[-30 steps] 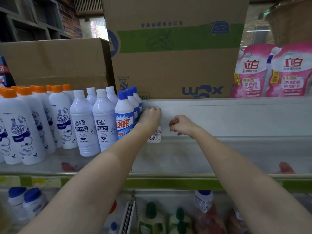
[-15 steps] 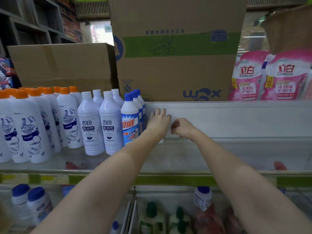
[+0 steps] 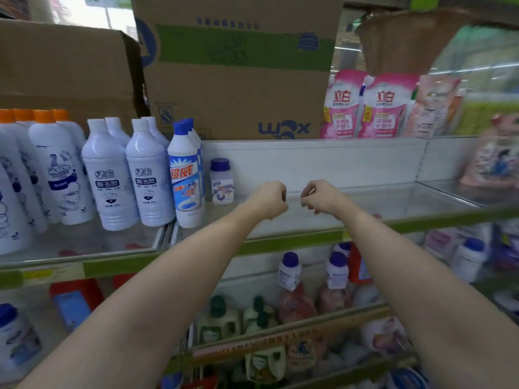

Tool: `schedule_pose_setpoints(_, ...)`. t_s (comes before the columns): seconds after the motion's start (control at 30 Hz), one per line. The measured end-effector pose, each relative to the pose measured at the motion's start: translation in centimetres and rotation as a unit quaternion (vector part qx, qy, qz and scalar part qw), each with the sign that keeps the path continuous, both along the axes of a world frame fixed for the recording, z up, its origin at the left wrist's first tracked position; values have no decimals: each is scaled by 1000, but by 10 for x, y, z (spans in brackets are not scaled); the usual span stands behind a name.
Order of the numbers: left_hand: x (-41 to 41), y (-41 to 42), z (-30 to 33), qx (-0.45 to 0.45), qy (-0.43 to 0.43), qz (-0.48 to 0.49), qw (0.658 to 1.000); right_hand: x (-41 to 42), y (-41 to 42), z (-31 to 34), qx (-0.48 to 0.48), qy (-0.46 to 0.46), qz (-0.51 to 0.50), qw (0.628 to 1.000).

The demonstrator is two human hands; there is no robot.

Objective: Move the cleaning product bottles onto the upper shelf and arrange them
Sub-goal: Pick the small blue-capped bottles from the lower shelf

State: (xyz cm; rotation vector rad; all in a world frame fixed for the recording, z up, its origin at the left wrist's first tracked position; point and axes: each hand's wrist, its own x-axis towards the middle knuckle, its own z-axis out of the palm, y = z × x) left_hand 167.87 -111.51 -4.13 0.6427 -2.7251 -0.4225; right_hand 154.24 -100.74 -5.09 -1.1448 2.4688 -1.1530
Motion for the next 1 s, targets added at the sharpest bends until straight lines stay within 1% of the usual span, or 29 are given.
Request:
schedule_pose_setpoints(0.07,-1,22,-2,40,-19,-32,998,0,28,-4,0,-7,-24,1000)
schedule_pose_setpoints(0.17,-3,52,-16,39,-50,-87,994,2,62,-19,11,-27,-50,998)
schedule_pose_setpoints(0.27,-4,71,-52,77,-106,-118,984,5,87,-50,52,-53,-58,996)
schedule_pose_setpoints(0.37,0,78,-94,55,-131,-122,982,9,100,-92,93,-77,-59,991)
schedule_pose_setpoints(0.43,4,74,-122,64,-146,-105,982,12,102,-121,101,-95,-63,988)
schedule_pose_setpoints(0.6,13,53,-180,153,-149,-47,976,21,92,-177,92,-109,-76,987)
schedule_pose_setpoints(0.77,16,36,-212,231,-100,29,967,10,61,-227,76,-141,-70,985)
schedule_pose_setpoints(0.9,2,23,-242,298,-66,106,946,-8,37,-256,40,-162,-60,984)
schedule_pose_setpoints(1.0,-15,16,-258,321,-55,139,935,-18,27,-268,38,-185,-39,981)
